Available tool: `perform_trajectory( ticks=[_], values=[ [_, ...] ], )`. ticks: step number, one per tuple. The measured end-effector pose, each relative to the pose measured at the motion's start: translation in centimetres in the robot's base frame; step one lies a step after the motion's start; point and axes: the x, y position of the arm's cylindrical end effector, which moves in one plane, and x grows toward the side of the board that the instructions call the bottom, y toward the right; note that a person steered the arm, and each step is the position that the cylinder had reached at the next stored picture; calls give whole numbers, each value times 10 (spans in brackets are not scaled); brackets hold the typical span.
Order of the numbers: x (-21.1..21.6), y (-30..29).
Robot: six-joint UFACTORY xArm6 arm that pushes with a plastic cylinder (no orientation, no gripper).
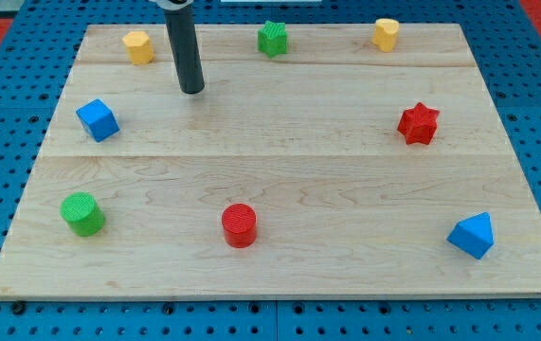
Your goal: Move your arm closer to the red circle
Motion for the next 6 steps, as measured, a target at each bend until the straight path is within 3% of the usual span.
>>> perform_trajectory(
  ticks=[2, 4, 5, 6],
  values=[
    [58, 96],
    [169, 171],
    [193, 176],
    [246, 159]
  ],
)
